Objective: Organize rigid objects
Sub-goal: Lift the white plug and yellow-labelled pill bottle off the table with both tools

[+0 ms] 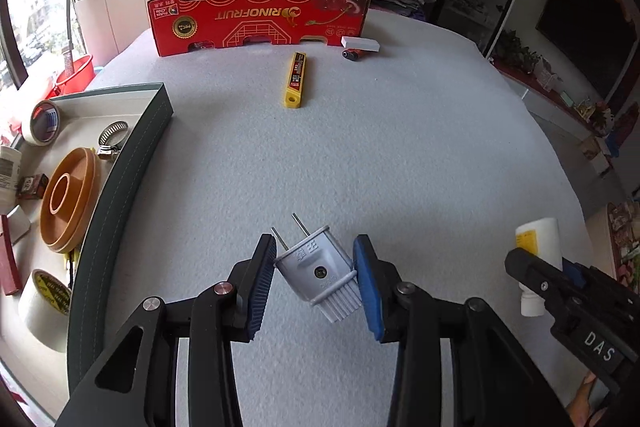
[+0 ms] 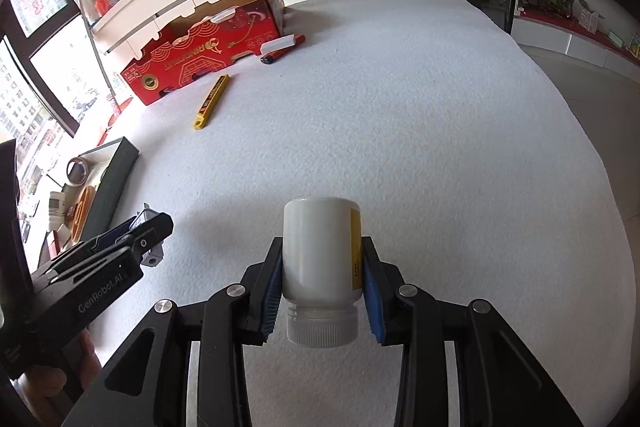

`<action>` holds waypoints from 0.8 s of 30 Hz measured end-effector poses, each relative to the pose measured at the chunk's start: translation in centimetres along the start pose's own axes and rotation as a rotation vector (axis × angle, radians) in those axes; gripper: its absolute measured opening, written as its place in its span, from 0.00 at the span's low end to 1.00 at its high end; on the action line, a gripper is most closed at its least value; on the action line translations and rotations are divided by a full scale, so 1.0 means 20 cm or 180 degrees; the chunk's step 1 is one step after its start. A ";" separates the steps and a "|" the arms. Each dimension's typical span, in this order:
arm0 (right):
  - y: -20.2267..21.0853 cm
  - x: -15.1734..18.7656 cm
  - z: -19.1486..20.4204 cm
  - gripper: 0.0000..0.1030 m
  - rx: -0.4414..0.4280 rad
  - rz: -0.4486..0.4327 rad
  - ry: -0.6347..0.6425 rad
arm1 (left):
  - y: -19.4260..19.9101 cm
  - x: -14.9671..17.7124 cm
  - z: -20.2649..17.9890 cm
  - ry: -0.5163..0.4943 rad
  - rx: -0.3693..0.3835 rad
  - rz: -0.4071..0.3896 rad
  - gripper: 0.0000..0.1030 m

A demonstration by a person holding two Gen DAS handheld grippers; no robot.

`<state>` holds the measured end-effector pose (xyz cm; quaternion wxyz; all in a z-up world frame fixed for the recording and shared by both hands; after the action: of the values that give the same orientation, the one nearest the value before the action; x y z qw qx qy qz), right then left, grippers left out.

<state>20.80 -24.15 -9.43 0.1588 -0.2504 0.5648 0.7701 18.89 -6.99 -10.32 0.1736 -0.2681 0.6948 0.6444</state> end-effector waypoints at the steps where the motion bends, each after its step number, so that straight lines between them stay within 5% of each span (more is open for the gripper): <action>1: 0.02 0.02 0.02 0.36 -0.0029 0.0005 0.0007 | 0.04 0.04 0.00 -0.0034 0.0005 -0.0024 0.42; 14: 0.12 0.30 0.19 0.36 -0.0135 0.0176 0.0129 | 0.41 0.36 0.09 -0.0324 -0.0113 -0.0313 0.42; 24: 0.14 0.42 0.24 0.36 -0.0188 0.0261 0.0053 | 0.51 0.39 0.20 -0.0200 -0.0188 -0.0440 0.42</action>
<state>11.32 -20.79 -10.79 0.1150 -0.2379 0.5529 0.7902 6.22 -4.03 -7.11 0.2314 -0.3001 0.6496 0.6591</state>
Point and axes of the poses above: each gripper's, at about its wrist camera, not at the fingertips, and y roughly against the way its jaws point, z to its left, x to its underside, the point moved 8 cm from there along -y, roughly the way its jaws point, and after that the axes turned 1 degree about -z, right-handed, at the moved point
